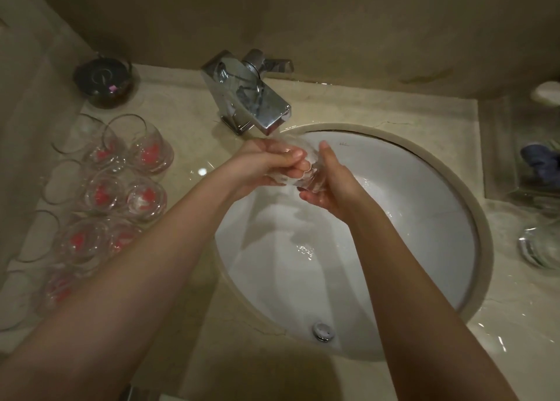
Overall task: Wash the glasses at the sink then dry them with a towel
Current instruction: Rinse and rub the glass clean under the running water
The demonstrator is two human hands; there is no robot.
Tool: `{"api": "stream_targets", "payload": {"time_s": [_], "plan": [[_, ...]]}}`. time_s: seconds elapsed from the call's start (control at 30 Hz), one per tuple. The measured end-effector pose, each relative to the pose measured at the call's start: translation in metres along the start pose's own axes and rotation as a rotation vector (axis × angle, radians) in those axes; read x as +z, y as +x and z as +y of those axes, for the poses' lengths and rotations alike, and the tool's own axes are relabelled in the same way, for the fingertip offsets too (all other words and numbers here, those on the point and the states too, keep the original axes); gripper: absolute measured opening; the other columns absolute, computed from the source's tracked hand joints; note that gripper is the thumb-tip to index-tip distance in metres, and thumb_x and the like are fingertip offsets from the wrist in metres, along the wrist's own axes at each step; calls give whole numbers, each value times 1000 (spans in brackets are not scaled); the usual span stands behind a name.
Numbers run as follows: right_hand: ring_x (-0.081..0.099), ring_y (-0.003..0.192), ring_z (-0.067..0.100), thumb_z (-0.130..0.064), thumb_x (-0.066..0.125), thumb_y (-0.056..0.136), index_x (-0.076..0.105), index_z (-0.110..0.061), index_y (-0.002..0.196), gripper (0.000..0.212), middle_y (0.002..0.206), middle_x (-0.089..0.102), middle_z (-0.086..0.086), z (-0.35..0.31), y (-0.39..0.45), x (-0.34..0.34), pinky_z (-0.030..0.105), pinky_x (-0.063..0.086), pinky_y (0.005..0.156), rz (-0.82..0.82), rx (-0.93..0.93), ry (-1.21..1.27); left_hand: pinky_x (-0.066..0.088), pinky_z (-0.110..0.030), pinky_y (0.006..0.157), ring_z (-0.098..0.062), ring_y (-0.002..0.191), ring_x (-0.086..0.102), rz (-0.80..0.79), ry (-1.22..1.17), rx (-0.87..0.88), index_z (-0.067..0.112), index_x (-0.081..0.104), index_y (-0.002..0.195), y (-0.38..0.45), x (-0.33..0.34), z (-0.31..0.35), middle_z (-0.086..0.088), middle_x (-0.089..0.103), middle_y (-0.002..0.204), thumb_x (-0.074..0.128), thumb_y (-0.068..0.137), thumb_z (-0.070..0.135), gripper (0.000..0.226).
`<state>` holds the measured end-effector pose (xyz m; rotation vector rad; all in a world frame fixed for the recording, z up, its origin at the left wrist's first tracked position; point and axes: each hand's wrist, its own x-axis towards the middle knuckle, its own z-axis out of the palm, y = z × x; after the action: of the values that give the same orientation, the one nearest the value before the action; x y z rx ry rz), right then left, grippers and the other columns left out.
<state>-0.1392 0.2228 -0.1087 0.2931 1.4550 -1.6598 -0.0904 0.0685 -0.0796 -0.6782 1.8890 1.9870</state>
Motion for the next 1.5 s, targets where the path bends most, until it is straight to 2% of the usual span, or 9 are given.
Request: {"api": "stream_targets", "payload": {"time_s": [0.2, 0.33, 0.57, 0.73, 0.97, 1.1, 1.17, 1.3, 1.5], "plan": [[64, 95, 23, -17, 68, 88, 58, -19, 111, 25, 109, 60, 6, 8, 5, -9, 28, 55, 73, -60, -282, -75, 51, -34, 80, -9, 78, 72, 25, -67, -46, 17, 68, 93, 4, -6, -3, 1, 75, 81, 62, 92, 23, 8], [67, 80, 25, -52, 47, 96, 65, -8, 103, 48, 94, 66, 12, -2, 0, -6, 32, 59, 68, -45, -24, -57, 46, -29, 74, -7, 76, 72, 2, -55, -19, 17, 68, 91, 3, -2, -7, 3, 76, 83, 65, 87, 21, 6], [68, 86, 22, -20, 68, 88, 60, -15, 118, 31, 104, 65, 4, 3, 0, -16, 27, 55, 74, -58, -215, 12, 50, -29, 73, -7, 77, 71, 48, -66, 14, 15, 66, 95, 5, -1, 1, 4, 75, 78, 64, 90, 16, 5], [67, 93, 21, -51, 53, 93, 63, -10, 119, 49, 109, 66, 12, 0, 2, -10, 30, 56, 73, -62, -74, 159, 56, -35, 81, -11, 76, 72, 30, -128, 75, 15, 67, 94, 6, 7, -2, 2, 75, 78, 63, 90, 9, 8], [65, 82, 21, -44, 54, 95, 59, -5, 124, 49, 105, 63, 15, 18, 4, 9, 27, 57, 58, 57, -32, 404, 51, -19, 76, -8, 96, 67, 247, -134, 181, 20, 66, 107, 10, 26, -22, 6, 69, 105, 75, 82, 18, 27], [68, 79, 20, -44, 48, 98, 61, -15, 106, 33, 100, 67, 11, 31, 2, 16, 28, 58, 60, 77, 8, 521, 54, -32, 88, -20, 106, 67, 344, -267, 175, 14, 58, 123, 15, 36, -36, -7, 67, 121, 82, 72, 26, 58], [69, 84, 21, -45, 44, 99, 62, -15, 110, 37, 102, 69, 12, 36, 2, 19, 28, 58, 64, 63, 4, 485, 57, -32, 78, -23, 94, 71, 342, -409, 143, 6, 55, 128, 15, 40, -39, -13, 68, 117, 78, 79, 18, 56], [65, 83, 15, -48, 42, 98, 60, -13, 106, 40, 95, 70, 9, 43, 2, 22, 37, 54, 82, 181, -118, 184, 55, -41, 90, -27, 99, 70, 362, -399, 170, 11, 61, 121, 18, 42, -48, -11, 71, 112, 82, 63, 40, 68], [68, 68, 18, -60, 52, 87, 38, -25, 119, 50, 76, 67, 1, 42, 1, 29, 42, 54, 80, 281, -376, -86, 53, -47, 85, -31, 97, 70, 389, -372, 157, 11, 62, 119, 23, 43, -56, -9, 72, 105, 79, 63, 56, 74]]}}
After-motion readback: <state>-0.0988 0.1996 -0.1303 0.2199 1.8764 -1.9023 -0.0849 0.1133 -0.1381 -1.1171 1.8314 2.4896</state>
